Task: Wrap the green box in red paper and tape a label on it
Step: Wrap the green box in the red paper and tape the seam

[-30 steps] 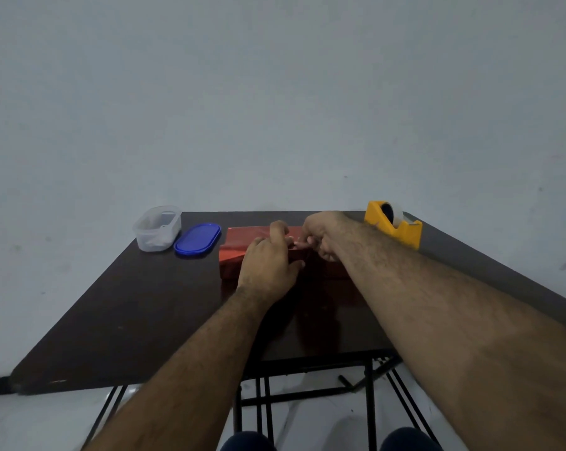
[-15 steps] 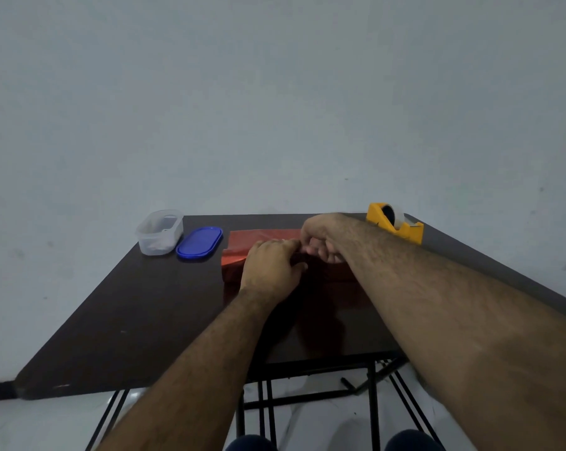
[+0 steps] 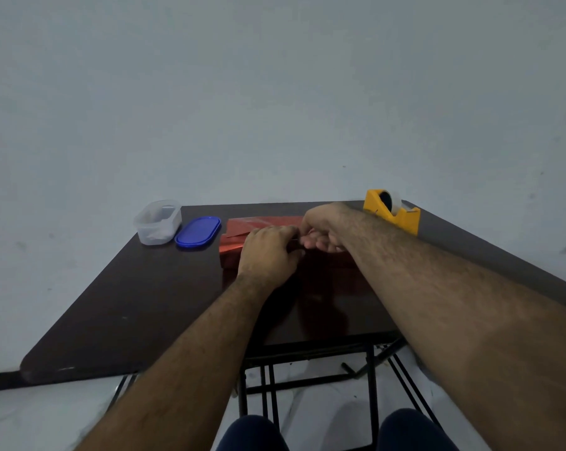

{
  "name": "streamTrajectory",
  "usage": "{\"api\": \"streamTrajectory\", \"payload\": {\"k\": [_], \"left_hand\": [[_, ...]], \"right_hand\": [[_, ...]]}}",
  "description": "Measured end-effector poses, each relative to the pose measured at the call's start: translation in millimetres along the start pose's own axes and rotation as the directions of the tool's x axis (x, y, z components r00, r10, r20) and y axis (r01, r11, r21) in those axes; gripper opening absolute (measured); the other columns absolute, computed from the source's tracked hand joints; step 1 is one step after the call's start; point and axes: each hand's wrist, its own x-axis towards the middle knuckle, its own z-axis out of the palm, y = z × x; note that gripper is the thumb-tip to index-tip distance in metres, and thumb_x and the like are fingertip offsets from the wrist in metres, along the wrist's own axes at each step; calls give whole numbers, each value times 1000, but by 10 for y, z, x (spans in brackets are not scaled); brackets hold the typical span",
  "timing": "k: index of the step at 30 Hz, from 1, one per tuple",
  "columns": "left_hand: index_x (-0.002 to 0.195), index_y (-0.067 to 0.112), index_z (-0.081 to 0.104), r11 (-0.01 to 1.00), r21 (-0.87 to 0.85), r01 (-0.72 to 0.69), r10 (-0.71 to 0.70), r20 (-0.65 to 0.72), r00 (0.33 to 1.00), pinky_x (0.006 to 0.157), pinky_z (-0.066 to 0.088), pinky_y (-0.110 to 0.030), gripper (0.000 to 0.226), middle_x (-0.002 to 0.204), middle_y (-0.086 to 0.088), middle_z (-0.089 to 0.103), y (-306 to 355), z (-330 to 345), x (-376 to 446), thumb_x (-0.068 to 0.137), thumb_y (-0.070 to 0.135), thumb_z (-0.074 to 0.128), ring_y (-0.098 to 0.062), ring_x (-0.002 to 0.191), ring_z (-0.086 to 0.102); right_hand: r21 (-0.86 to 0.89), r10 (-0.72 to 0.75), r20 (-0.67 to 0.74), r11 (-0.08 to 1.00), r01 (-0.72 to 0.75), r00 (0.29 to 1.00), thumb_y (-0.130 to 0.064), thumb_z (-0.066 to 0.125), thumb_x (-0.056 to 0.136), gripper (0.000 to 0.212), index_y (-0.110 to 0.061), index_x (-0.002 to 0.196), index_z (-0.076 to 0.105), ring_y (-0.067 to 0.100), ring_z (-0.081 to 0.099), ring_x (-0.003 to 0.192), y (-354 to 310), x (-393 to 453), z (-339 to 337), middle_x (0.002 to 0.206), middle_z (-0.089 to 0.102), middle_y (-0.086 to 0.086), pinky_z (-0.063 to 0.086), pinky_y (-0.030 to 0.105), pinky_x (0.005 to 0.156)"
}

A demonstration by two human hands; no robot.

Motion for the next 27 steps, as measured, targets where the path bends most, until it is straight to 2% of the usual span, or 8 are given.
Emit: {"api": "streamTrajectory", "payload": {"k": [4, 9, 13, 19, 23, 25, 27], "left_hand": [[125, 34, 68, 1000, 15, 8, -8, 1, 1000, 106, 47, -41, 36, 111, 14, 75, 1, 6, 3, 90, 42, 71, -12, 108, 67], [122, 33, 69, 1000, 18, 9, -9, 6, 1000, 106, 47, -41, 33, 110, 14, 75, -3, 7, 21, 90, 42, 72, -13, 106, 67], [118, 32, 71, 999, 32, 18, -18, 9, 1000, 103, 48, -41, 31, 107, 14, 75, 15, -1, 23, 89, 42, 72, -13, 102, 67], [119, 31, 70, 999, 31, 16, -17, 16, 1000, 104, 48, -42, 31, 108, 13, 75, 36, -19, 4, 90, 41, 72, -15, 104, 67], [123, 30, 69, 999, 39, 2, -2, 16, 1000, 105, 47, -42, 34, 112, 13, 75, 57, -16, -2, 91, 42, 71, -14, 108, 67], [128, 30, 68, 999, 47, -5, 4, 18, 1000, 107, 46, -42, 39, 117, 12, 74, 68, -10, -1, 92, 44, 70, -15, 113, 66], [130, 28, 68, 998, 60, -4, 3, 16, 1000, 107, 45, -41, 41, 120, 10, 74, 68, -8, 1, 92, 44, 70, -17, 115, 65]], "right_hand": [[8, 25, 24, 1000, -26, 999, -15, 55, 103, 15, -10, 93, 65, 2, 57, 33, -24, 8, -5, 49, 65, -4, 36, 11, 33], [58, 17, -17, 998, -16, 1000, -18, 45, 109, 27, -7, 90, 61, 7, 54, 29, -38, -54, -42, 50, 66, 1, 35, 11, 33], [67, 26, -16, 997, -25, 1000, -23, 45, 110, 25, -1, 113, 56, 8, 61, 38, -87, -120, -97, 64, 74, 8, 40, 14, 37], [113, 53, 37, 992, -57, 998, -16, 44, 110, 27, 2, 118, 62, 5, 59, 36, -61, -182, -134, 71, 76, 11, 38, 13, 33], [-44, 42, -2, 998, -42, 999, -17, 42, 110, 30, 2, 116, 65, 3, 49, 32, -88, -231, -142, 66, 75, 9, 34, 14, 36], [-190, 40, -42, 981, -47, 998, -22, 41, 110, 31, 3, 108, 60, 5, 46, 35, -105, -265, -193, 68, 76, 14, 34, 15, 44], [-296, 37, -76, 953, -58, 996, -22, 40, 110, 27, 2, 105, 51, 6, 47, 36, -95, -277, -249, 73, 77, 18, 35, 17, 43]]}}
